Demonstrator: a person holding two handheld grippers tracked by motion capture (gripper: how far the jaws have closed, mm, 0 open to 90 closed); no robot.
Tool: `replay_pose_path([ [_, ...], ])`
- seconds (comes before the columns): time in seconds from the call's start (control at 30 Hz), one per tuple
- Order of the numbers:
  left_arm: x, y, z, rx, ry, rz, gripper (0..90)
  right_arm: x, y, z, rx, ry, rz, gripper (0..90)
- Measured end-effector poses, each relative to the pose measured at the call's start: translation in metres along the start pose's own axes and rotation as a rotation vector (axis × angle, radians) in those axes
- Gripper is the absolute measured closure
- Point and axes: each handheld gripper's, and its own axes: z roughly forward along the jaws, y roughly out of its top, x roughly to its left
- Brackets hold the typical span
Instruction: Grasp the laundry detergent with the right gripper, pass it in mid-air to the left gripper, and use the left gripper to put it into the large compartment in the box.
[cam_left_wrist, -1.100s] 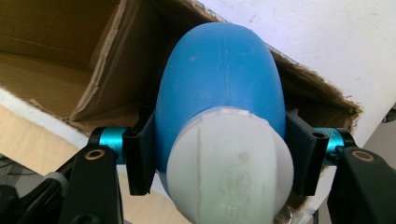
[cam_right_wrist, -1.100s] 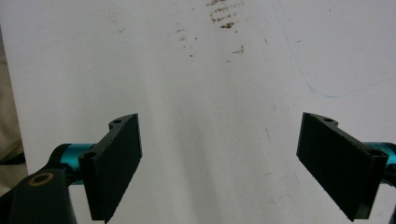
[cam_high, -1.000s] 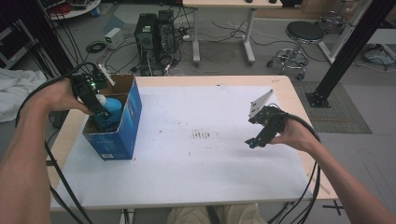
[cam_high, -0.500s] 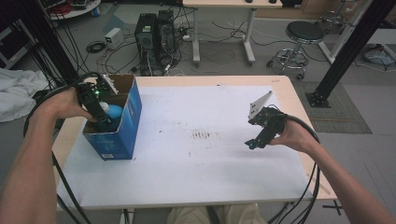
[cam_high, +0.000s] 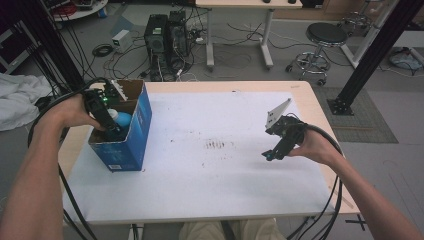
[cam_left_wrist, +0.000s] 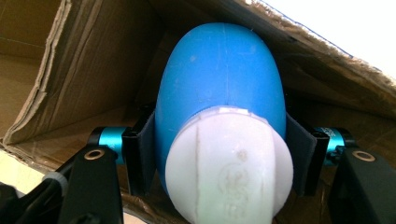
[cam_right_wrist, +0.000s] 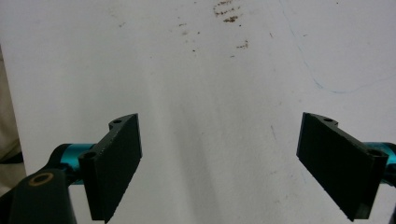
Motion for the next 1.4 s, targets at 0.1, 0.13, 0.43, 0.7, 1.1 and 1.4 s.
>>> replay_pose_path([
  [0.1, -0.0002, 0.0003, 0.0002, 0.001, 0.002, 0.002, 37.8, -0.0003, -0.0009, 0.0, 0.001, 0.0, 0.004, 13.2],
  [0.13, -0.0005, 0.0004, 0.0003, 0.002, 0.003, 0.002, 37.7, -0.0005, -0.0013, 0.0, 0.003, 0.0, 0.006, 13.2],
  [0.43, -0.002, 0.0002, 0.001, 0.016, 0.022, 0.018, 37.3, -0.0002, -0.0021, 0.0011, 0.002, 0.002, 0.003, 13.2],
  [0.7, -0.0021, 0.0025, 0.0031, 0.03, 0.027, 0.015, 33.8, 0.0011, -0.0019, 0.0015, 0.007, 0.0, 0.003, 13.2],
  [1.1, -0.0037, 0.0037, 0.0043, 0.043, 0.018, 0.004, 27.5, 0.0013, -0.0026, 0.0008, 0.005, -0.001, 0.007, 13.2],
  [1.4, -0.0042, 0.0019, 0.0023, 0.042, 0.023, -0.007, 24.8, 0.0017, -0.0038, 0.0001, 0.005, -0.001, 0.008, 13.2],
])
